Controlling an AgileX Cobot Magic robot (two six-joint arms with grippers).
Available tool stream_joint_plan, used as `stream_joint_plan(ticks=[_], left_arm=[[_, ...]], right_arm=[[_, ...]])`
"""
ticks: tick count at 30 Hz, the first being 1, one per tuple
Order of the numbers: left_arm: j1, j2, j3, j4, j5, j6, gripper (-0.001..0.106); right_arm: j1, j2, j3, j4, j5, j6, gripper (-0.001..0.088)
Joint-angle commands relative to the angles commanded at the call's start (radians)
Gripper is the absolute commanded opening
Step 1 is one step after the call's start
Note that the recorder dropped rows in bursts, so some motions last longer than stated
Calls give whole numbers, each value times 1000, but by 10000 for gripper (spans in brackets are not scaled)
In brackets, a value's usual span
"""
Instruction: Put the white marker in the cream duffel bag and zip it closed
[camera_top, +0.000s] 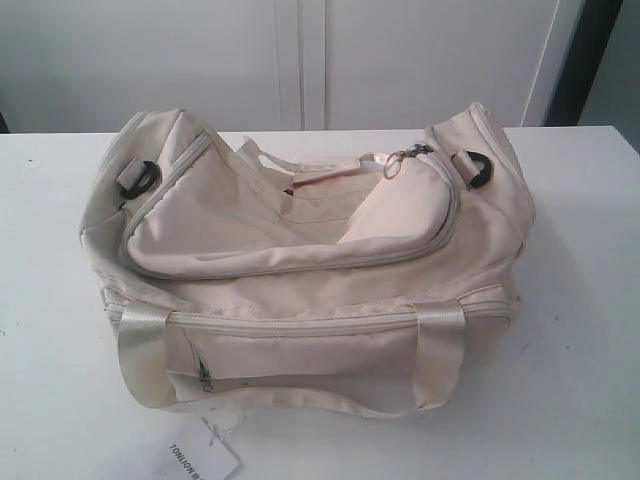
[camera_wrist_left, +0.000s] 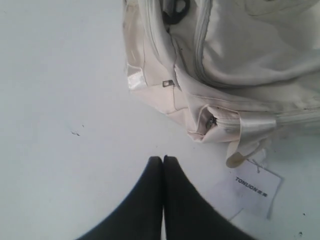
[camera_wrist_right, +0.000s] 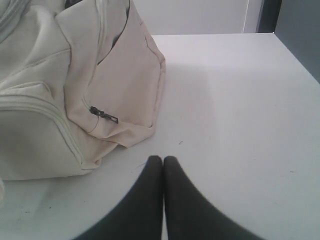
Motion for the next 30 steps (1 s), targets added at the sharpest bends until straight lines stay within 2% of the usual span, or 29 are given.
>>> stream_joint_plan(ticks=[8,13,19,21,26,30], left_arm=[[0,-33,94,0,-142,9,0],[0,-133,217,39,-250,11,0],[0,-262,336,132,-267,11,0],[0,-302,382,137,-279,11,0],[0,-413,522,127,-421,11,0],[0,-506,605,127,-474,11,0]], right_arm=[[0,0,0,0,0,0,0],[0,0,0,0,0,0,0],[0,0,0,0,0,0,0],[0,0,0,0,0,0,0],[0,0,0,0,0,0,0],[0,0,0,0,0,0,0]])
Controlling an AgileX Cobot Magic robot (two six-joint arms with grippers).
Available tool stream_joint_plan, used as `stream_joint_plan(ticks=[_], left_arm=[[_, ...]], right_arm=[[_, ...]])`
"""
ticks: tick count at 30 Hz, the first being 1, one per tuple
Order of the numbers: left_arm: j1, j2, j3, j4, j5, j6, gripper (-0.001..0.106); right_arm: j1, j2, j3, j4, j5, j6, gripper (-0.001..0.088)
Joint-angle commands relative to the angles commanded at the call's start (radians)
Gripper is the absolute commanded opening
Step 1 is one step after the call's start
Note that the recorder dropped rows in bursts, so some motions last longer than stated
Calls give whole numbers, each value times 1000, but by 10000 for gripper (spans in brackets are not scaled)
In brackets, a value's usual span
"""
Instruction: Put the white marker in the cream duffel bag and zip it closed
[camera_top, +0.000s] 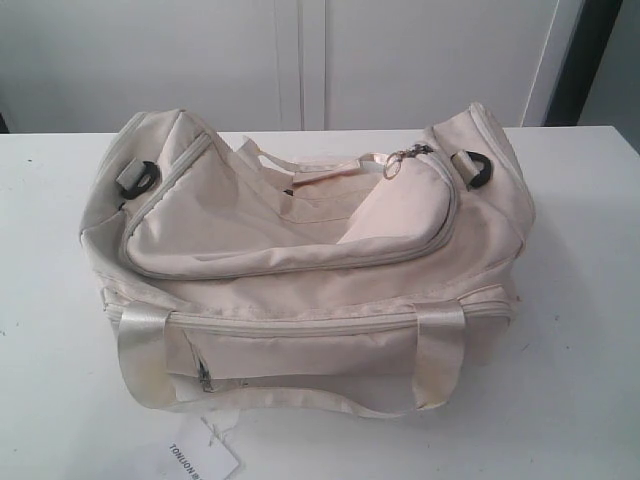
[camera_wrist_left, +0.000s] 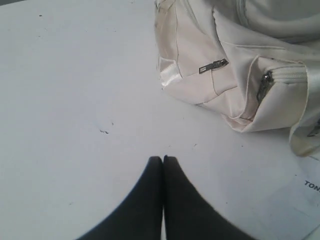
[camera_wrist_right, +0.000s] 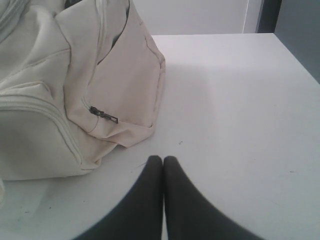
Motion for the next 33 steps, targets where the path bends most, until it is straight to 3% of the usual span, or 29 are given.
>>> stream_joint_plan(ticks=[10,19,33], left_arm=[[0,-158,129,0,-6,0,0],[0,-158,201,0,-8,0,0],[0,-158,203,-1,-61,0,0]], right_arm=[[0,0,0,0,0,0,0],[0,0,0,0,0,0,0],[0,0,0,0,0,0,0]])
